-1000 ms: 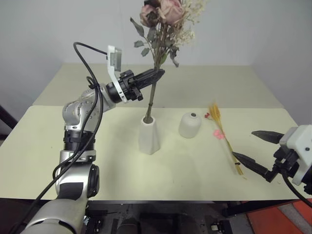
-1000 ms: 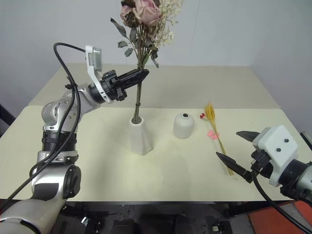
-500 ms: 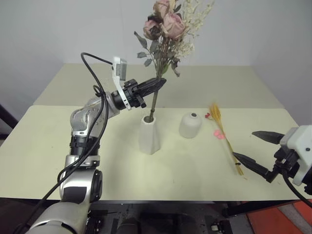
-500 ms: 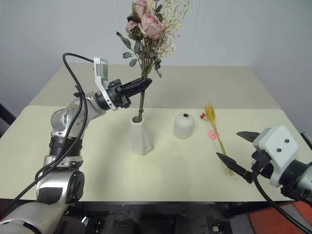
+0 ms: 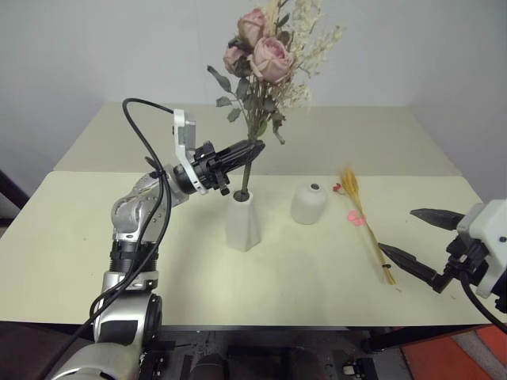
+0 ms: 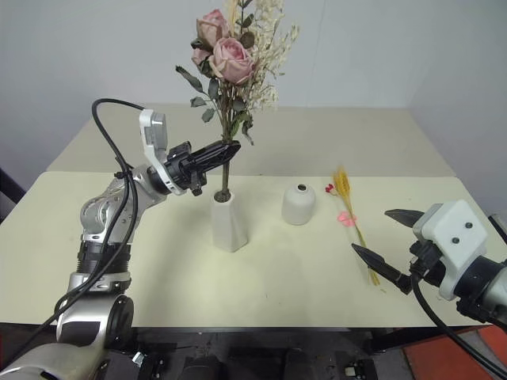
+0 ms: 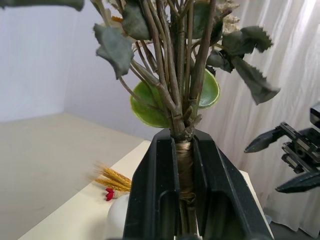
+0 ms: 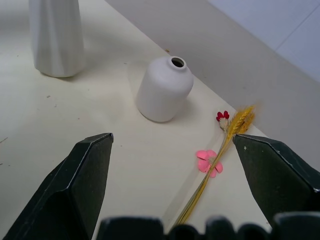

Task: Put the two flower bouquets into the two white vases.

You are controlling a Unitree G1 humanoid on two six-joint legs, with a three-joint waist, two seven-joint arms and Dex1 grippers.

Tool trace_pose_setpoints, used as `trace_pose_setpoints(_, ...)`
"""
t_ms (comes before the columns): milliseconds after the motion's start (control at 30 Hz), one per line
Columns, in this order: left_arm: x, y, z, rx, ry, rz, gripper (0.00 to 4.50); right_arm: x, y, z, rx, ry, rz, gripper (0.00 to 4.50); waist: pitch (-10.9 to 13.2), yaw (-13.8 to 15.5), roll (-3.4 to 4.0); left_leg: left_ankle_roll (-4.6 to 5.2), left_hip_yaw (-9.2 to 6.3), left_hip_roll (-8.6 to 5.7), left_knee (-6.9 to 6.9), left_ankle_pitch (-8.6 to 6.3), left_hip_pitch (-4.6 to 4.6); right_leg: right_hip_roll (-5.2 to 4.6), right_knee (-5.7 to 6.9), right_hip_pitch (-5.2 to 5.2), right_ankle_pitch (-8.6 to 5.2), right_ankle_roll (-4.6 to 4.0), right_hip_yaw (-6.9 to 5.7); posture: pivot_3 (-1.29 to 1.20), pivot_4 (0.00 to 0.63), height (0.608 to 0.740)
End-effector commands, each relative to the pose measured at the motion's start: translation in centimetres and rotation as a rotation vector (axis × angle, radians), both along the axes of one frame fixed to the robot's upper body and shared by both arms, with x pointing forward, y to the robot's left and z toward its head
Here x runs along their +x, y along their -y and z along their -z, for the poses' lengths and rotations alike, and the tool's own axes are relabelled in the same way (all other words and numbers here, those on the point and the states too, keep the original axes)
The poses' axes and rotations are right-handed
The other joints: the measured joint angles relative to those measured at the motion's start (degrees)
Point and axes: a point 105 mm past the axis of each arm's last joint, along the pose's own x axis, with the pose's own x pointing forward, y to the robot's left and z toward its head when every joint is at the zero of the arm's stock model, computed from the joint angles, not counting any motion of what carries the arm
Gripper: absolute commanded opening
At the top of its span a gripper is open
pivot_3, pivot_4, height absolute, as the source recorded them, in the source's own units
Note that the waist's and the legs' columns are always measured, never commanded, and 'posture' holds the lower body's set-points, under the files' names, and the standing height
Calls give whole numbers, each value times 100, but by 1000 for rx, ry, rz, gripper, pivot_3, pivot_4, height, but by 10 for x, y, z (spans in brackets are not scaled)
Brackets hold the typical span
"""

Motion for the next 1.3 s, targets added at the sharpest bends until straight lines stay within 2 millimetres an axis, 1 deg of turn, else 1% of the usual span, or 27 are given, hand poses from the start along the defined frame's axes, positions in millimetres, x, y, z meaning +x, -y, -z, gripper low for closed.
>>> trace_pose_setpoints(33,-11,-3,-11,2,104,4,125,0,0,-10,-20,50,-8,4500,0,2,0,0,0,0,0,0,0,0,0,0,0,0,0,0,150,740)
trace_pose_setpoints(167,-9,-3,-6,14,107,-9,125,1,1,-11,-21,51,-11,4500,0,10,0,0,0,0,0,0,1,0,0,1,0,0,0,0,150,740)
trace_pose_setpoints(200,-8,-3,-6,17,104,-18,850,1,1,-11,-21,52,-12,4500,0,10,0,0,0,0,0,0,0,0,0,1,0,0,0,0,150,740)
trace_pose_setpoints(233,-7,-3,-4,25,103,-29,1056,1,1,-11,-22,52,-12,4500,0,11,0,0,0,0,0,0,0,0,-2,0,0,0,-1,0,150,740)
trace_pose_setpoints(467,-13,-10,8,133,125,0,3268,1,1,-10,-22,48,-8,4500,0,-6,0,0,0,0,0,0,2,1,1,0,0,0,0,0,150,740)
trace_pose_setpoints(600,-17,-18,10,181,153,18,4481,0,1,-8,-17,43,-5,4500,0,-1,0,0,0,1,0,0,0,0,-1,0,-1,0,-1,0,150,740)
trace_pose_setpoints(700,-21,-21,11,219,172,32,4481,1,1,-6,-15,39,-4,4500,0,3,1,1,0,1,0,0,0,0,-1,0,0,0,-1,0,150,740)
trace_pose_setpoints(800,-17,-30,15,276,152,-11,4481,2,2,-5,-14,36,1,4500,0,1,1,0,0,1,0,0,0,0,0,0,-1,0,-1,0,150,740)
trace_pose_setpoints(933,-9,-60,25,434,154,-140,4481,2,6,-4,-16,24,30,4500,0,-46,1,1,0,2,-4,0,3,2,0,-1,-1,1,0,0,150,740)
trace_pose_setpoints(1033,-8,-83,27,552,157,-205,4481,7,16,-2,-23,-41,90,4500,0,-53,1,1,1,4,-5,0,3,3,1,-3,-2,0,0,0,150,740)
trace_pose_setpoints(1133,-7,-108,20,625,187,-264,4481,23,32,0,-12,-158,178,4500,0,-96,1,1,5,4,-5,-1,4,2,-1,-2,-2,0,3,0,150,740)
trace_pose_setpoints(1233,-6,-125,9,585,218,-300,4481,46,42,1,42,-230,248,4500,-1,-105,-2,1,4,6,-13,-1,8,3,-5,0,-2,-2,1,0,150,740)
trace_pose_setpoints(1267,-5,-128,7,575,226,-312,4481,54,45,4,58,-260,267,4500,-1,-104,-2,1,4,6,-14,0,8,3,-5,-1,-2,-3,1,0,150,740)
trace_pose_setpoints(1300,-5,-131,6,568,230,-310,4481,64,47,12,65,-307,279,4500,-2,-104,-2,1,4,6,-16,0,5,3,-5,-5,-2,-4,1,0,150,740)
